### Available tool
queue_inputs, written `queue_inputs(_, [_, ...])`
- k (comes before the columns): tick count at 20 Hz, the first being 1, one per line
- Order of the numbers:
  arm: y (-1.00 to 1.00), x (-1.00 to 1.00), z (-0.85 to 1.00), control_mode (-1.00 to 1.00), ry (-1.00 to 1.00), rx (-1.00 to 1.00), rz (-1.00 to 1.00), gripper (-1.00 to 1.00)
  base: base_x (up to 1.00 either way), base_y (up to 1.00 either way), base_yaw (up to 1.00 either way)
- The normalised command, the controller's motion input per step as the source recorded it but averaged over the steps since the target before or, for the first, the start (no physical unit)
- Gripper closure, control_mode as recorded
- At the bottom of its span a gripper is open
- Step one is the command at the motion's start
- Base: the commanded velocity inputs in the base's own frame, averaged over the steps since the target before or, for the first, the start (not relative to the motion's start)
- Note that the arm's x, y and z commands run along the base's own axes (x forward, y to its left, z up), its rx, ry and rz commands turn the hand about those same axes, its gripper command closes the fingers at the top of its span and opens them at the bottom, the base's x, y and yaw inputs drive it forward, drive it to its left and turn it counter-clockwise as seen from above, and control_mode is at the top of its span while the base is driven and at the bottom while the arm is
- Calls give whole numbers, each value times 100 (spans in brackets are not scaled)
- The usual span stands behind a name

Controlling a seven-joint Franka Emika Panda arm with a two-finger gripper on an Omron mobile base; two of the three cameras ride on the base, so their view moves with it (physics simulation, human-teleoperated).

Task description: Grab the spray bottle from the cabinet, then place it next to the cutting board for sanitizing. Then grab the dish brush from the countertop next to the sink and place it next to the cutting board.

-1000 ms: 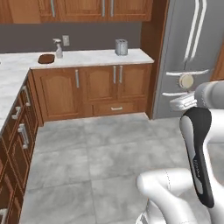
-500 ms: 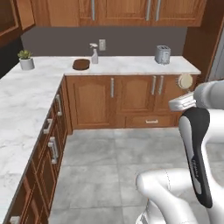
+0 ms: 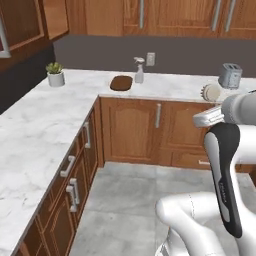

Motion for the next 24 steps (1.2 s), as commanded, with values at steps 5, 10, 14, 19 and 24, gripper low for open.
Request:
queue_inputs(5, [0,0,0,100,0,0,0,100,100,0,39])
queue_inputs(10, [0,0,0,100,0,0,0,100,100,0,39])
queue_inputs(14, [0,0,0,100,0,0,0,100,100,-8,30])
queue_inputs(19, [0,0,0,100,0,0,0,100,100,-25,8])
queue_inputs(24, [0,0,0,100,0,0,0,100,100,-15,0])
